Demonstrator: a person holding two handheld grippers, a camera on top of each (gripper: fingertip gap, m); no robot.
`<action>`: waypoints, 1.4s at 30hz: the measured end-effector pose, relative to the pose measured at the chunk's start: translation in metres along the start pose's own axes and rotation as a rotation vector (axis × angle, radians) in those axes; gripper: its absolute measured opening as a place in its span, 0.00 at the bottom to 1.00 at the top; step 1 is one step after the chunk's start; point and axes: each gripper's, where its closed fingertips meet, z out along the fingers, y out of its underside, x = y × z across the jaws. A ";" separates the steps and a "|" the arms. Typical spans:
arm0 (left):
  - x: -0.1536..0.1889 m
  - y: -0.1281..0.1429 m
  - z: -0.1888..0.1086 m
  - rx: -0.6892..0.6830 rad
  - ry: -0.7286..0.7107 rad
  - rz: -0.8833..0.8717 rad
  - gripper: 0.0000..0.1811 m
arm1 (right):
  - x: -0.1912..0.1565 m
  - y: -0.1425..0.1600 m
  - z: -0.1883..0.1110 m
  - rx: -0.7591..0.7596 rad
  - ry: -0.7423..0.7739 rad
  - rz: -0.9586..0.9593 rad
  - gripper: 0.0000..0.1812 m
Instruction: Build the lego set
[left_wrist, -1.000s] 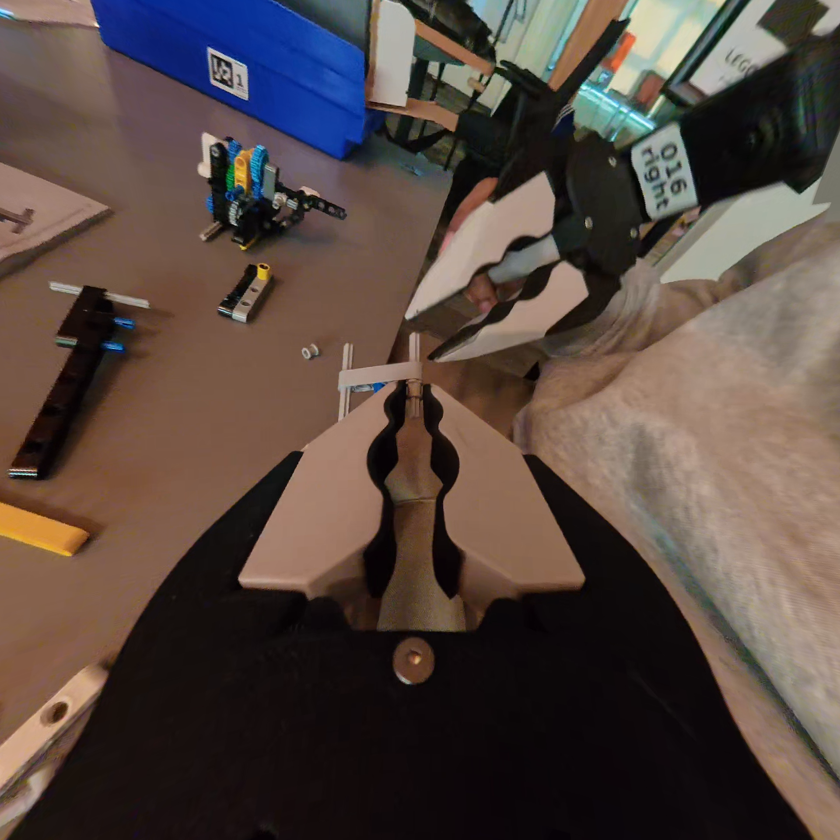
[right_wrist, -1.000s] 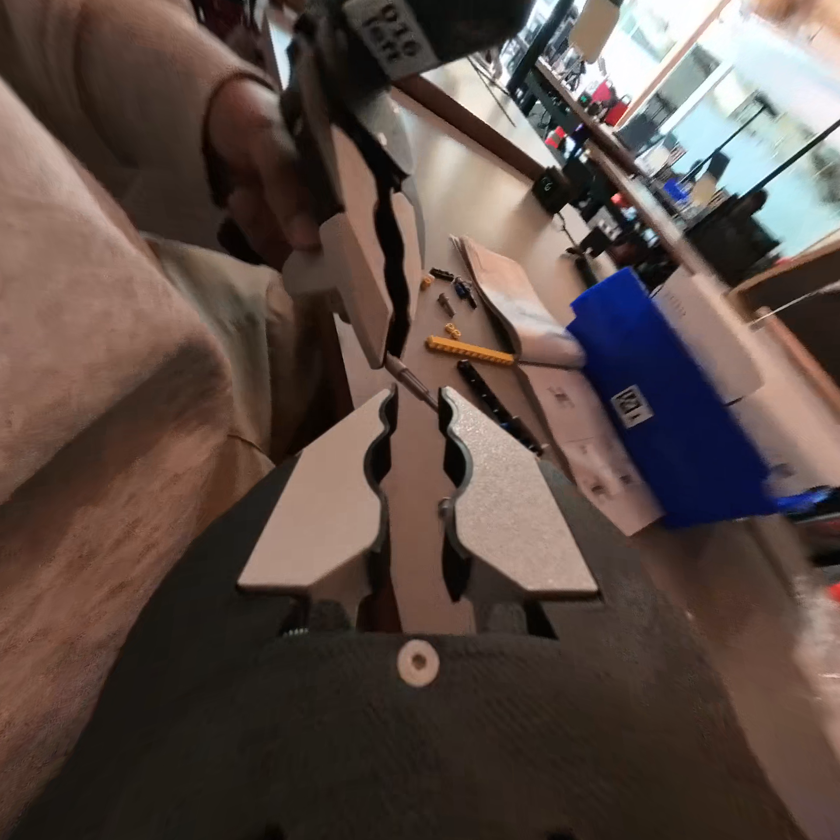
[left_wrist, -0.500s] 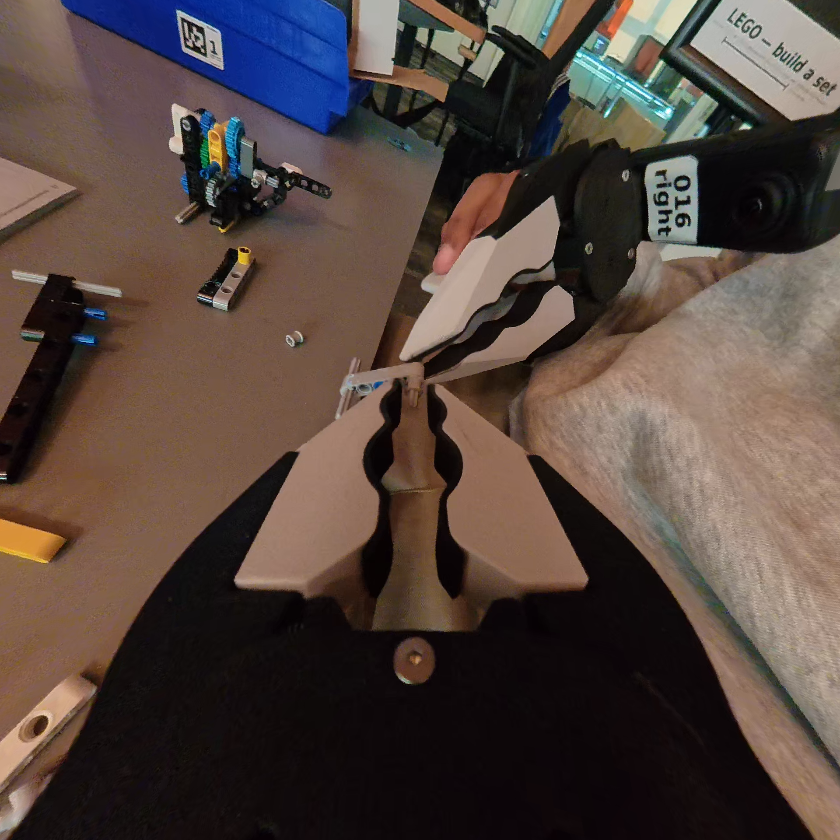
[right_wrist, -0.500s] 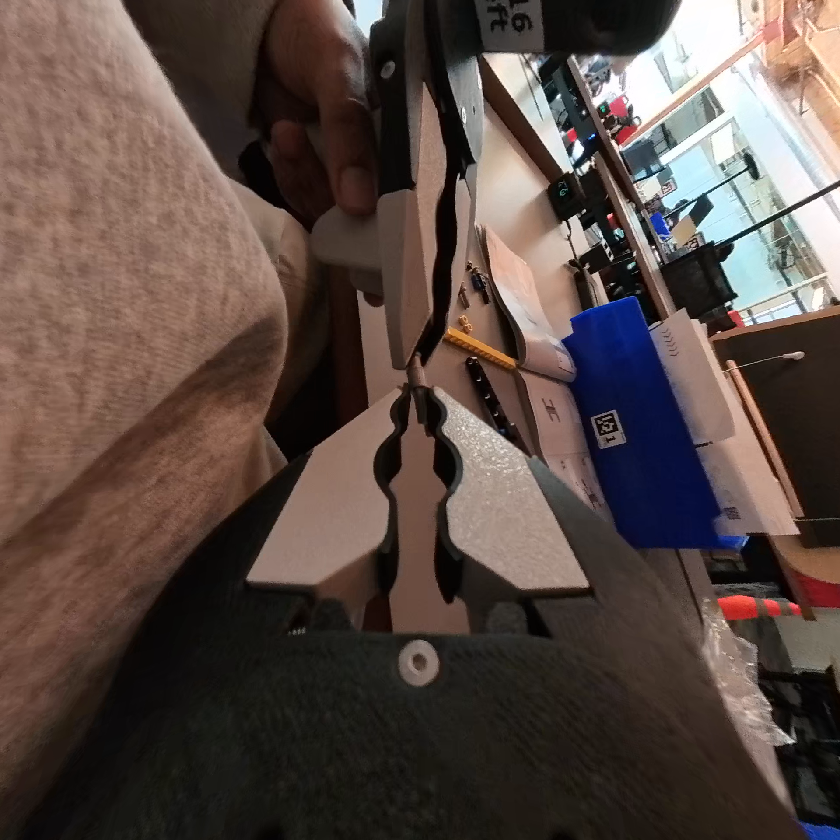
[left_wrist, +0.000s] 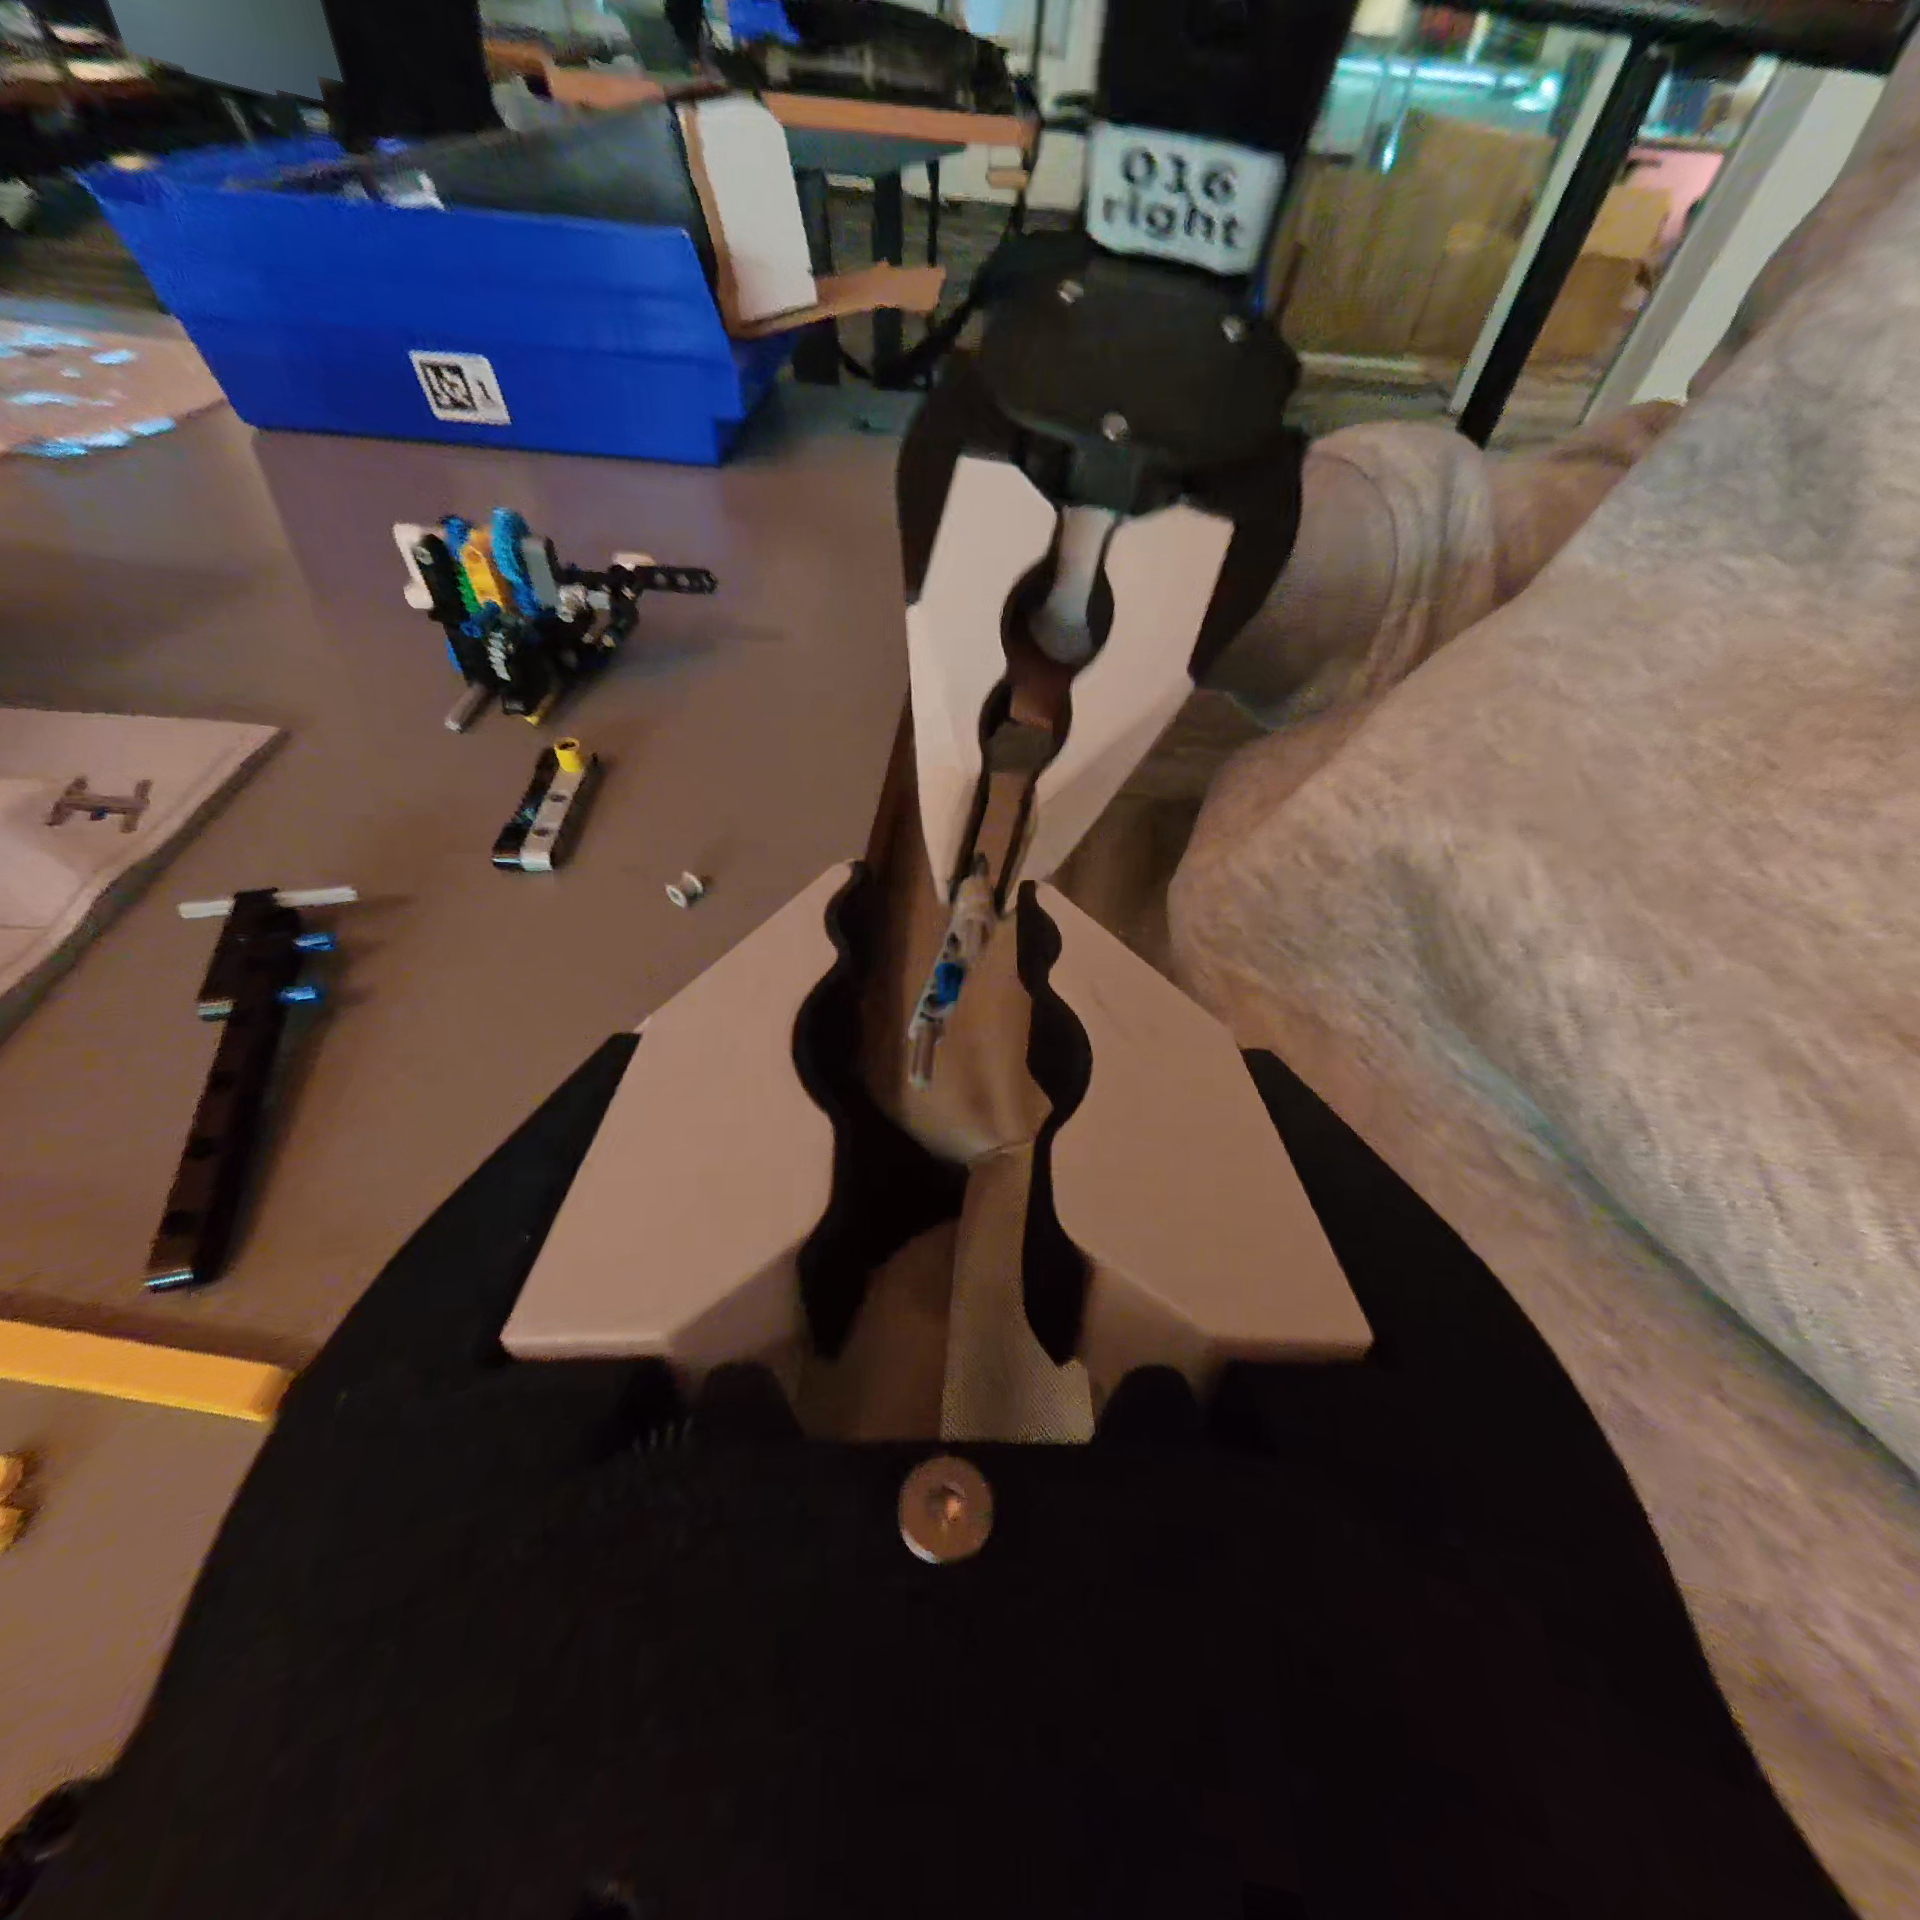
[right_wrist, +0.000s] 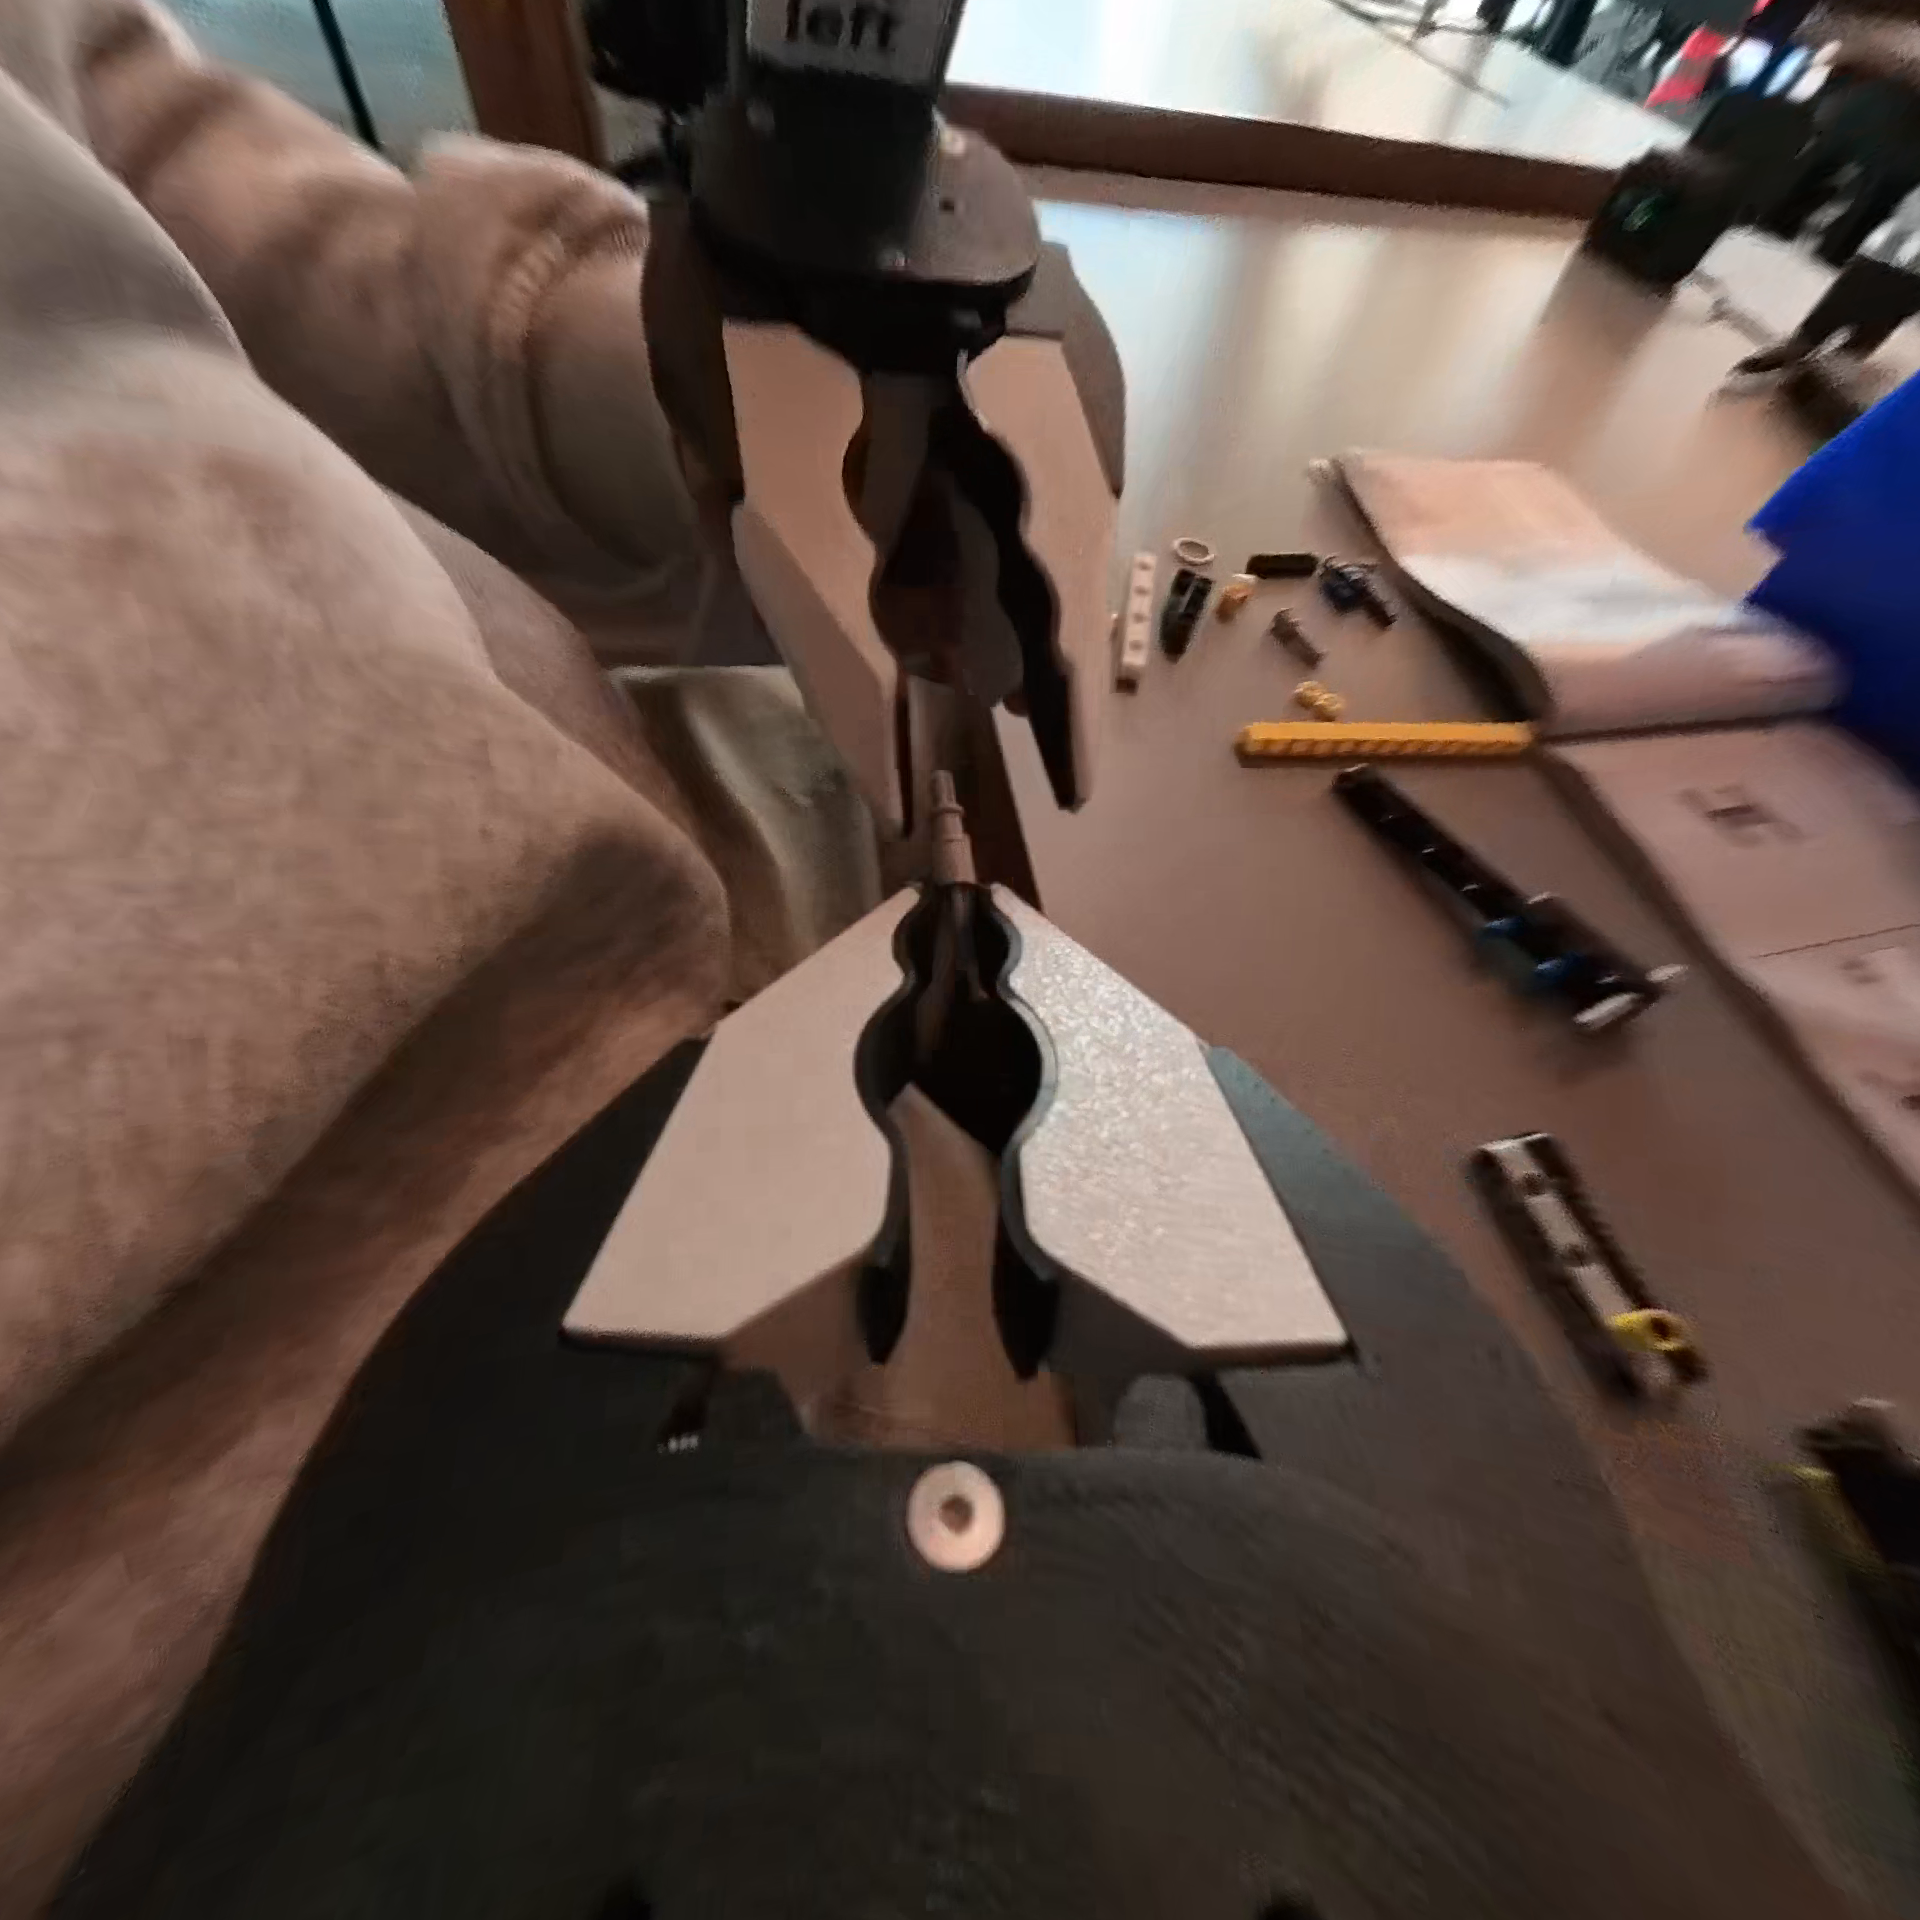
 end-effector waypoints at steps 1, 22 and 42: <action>0.002 0.003 0.001 -0.013 0.012 0.000 0.12 | -0.002 -0.002 -0.001 0.016 -0.033 0.056 0.03; 0.013 0.000 0.002 0.006 0.091 -0.037 0.02 | -0.007 -0.012 -0.006 0.109 -0.174 0.278 0.04; -0.004 -0.036 -0.012 0.257 0.162 -0.406 0.02 | 0.016 -0.036 -0.023 0.286 -0.060 0.256 0.10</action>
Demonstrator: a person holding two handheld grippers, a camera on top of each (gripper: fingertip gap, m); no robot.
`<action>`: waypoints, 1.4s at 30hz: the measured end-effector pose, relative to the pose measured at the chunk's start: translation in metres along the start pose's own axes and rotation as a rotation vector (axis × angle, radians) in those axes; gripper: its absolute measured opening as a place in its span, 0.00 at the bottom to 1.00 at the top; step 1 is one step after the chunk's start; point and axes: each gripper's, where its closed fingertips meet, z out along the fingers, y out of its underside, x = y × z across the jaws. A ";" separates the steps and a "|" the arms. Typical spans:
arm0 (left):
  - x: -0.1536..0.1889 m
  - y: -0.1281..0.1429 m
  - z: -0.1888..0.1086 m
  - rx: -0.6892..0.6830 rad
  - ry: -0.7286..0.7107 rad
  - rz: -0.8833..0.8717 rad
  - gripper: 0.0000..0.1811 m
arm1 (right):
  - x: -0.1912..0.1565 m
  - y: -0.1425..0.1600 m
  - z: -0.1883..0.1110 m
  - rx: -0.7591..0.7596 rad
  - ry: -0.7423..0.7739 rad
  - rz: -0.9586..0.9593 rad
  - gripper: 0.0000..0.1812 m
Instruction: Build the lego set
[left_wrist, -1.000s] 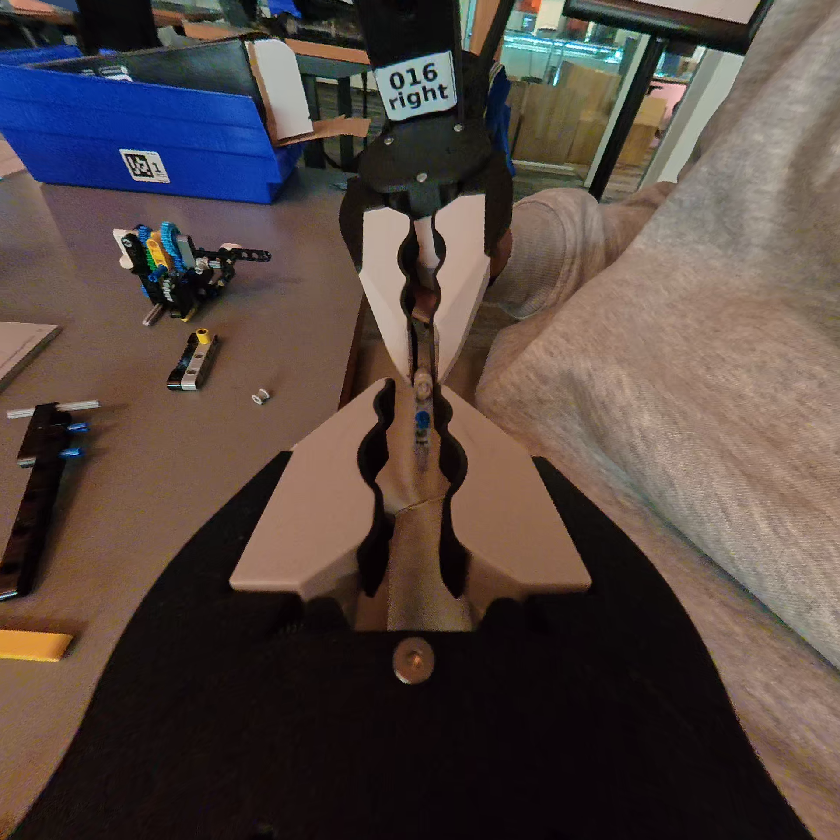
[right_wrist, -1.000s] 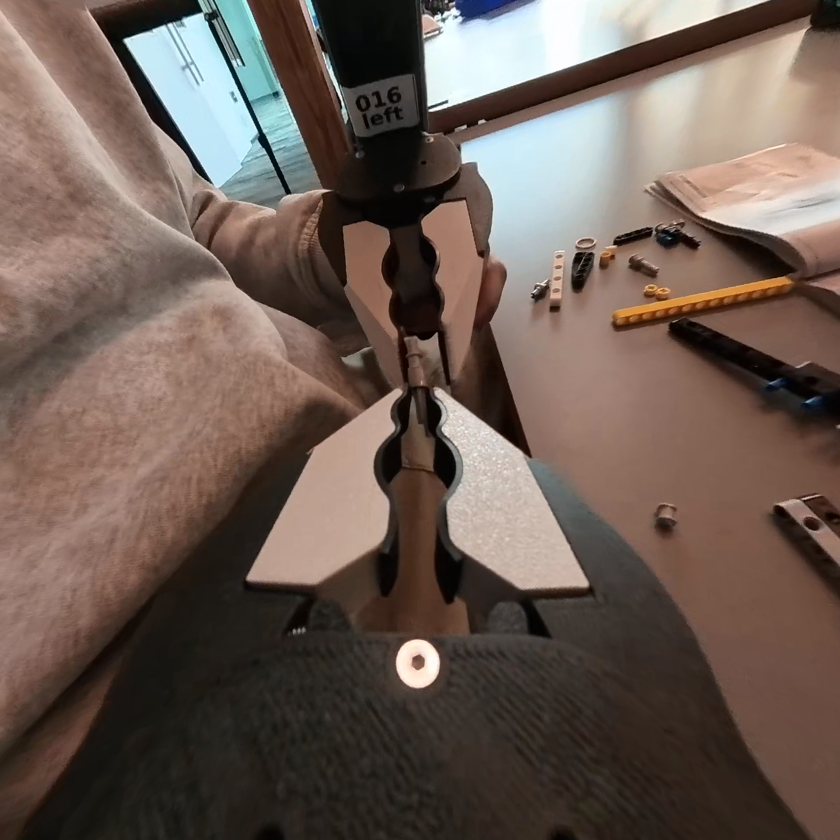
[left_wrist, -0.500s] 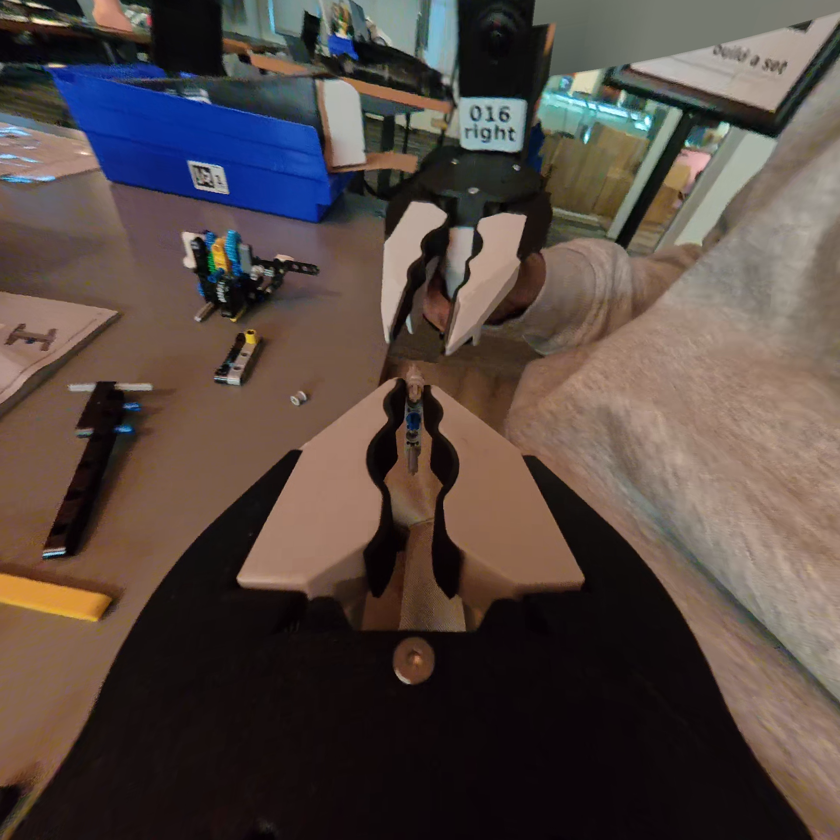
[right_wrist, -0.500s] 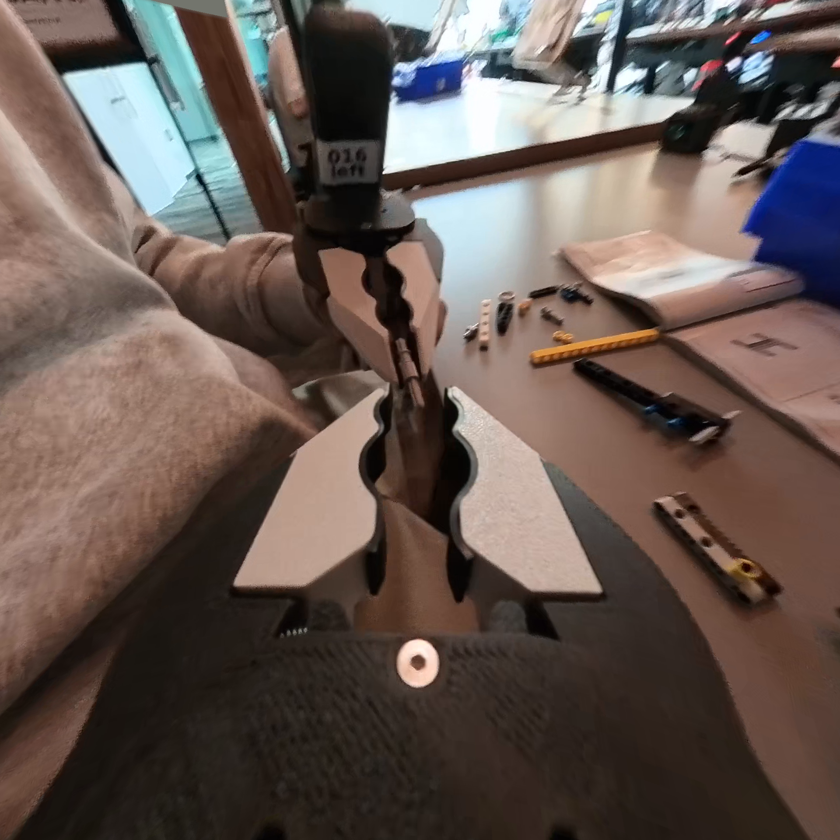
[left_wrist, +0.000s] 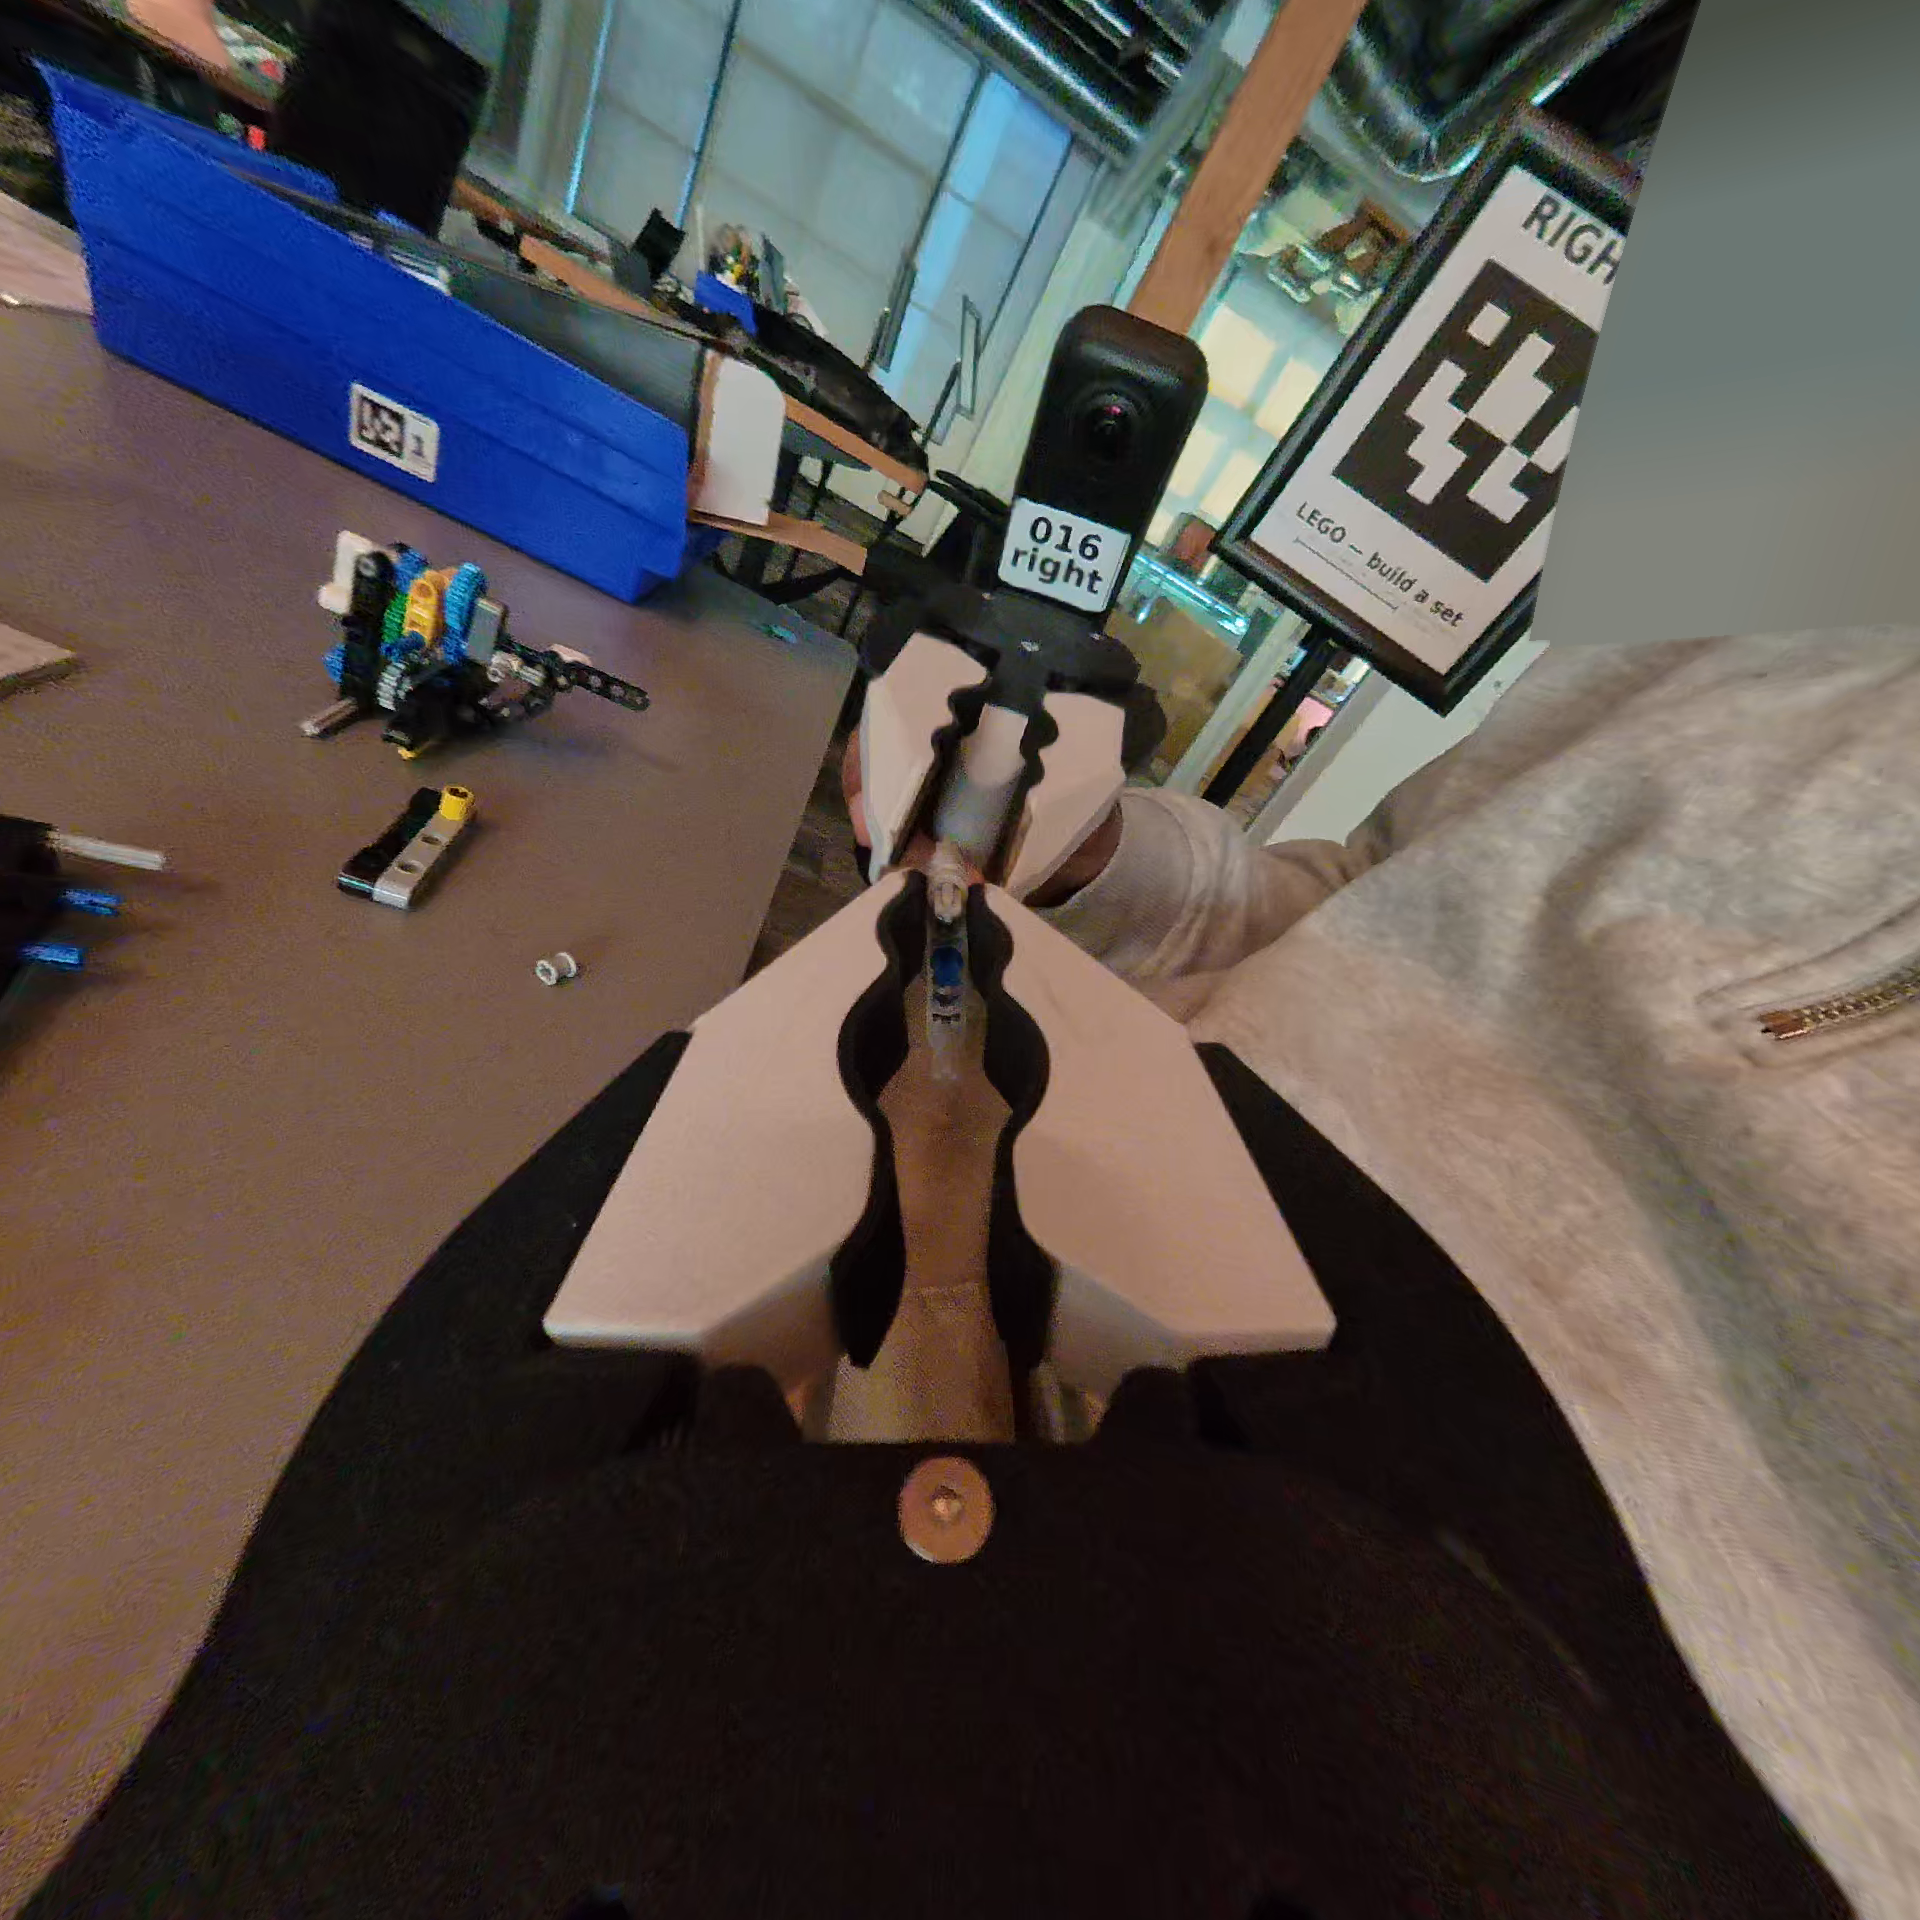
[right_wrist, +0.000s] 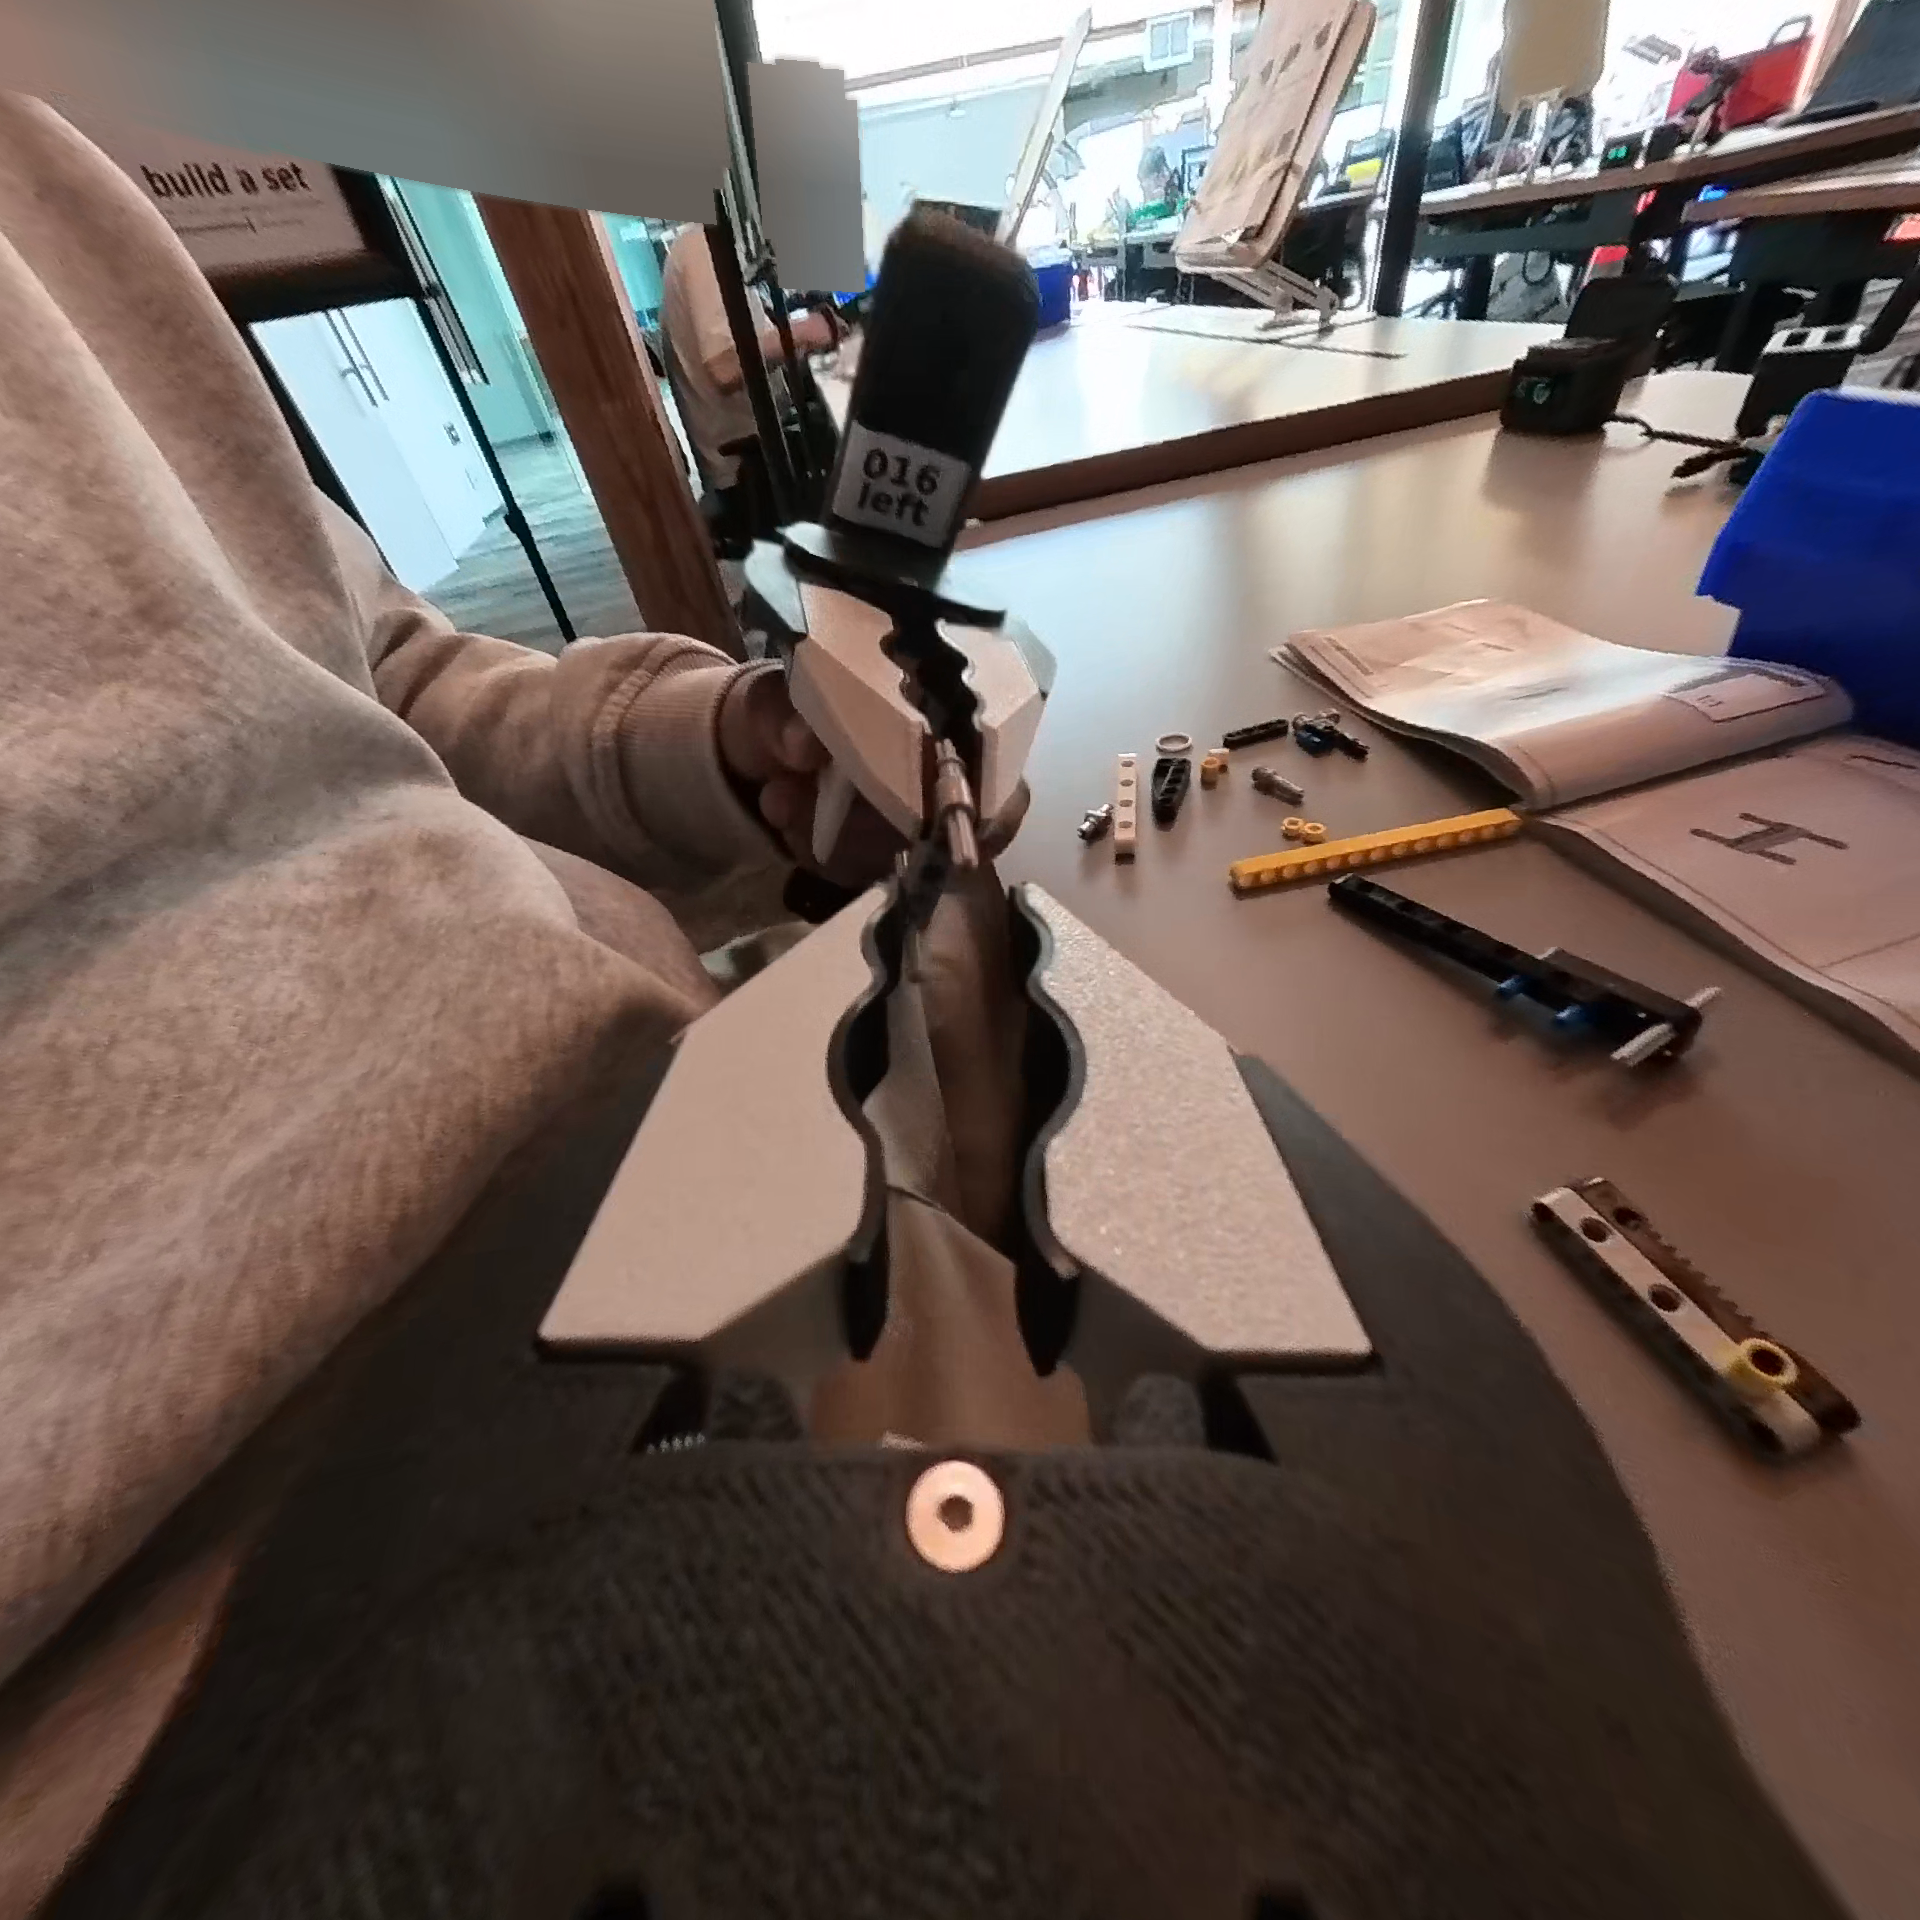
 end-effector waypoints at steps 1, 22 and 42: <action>0.001 0.002 0.000 -0.013 0.008 -0.007 0.02 | 0.000 -0.003 0.000 0.015 -0.001 0.003 0.10; 0.001 0.013 0.006 -0.063 0.017 -0.035 0.02 | -0.005 0.003 0.003 -0.027 -0.016 0.017 0.02; -0.001 0.009 0.007 -0.036 0.021 -0.086 0.03 | -0.005 0.001 0.001 -0.028 0.008 -0.045 0.02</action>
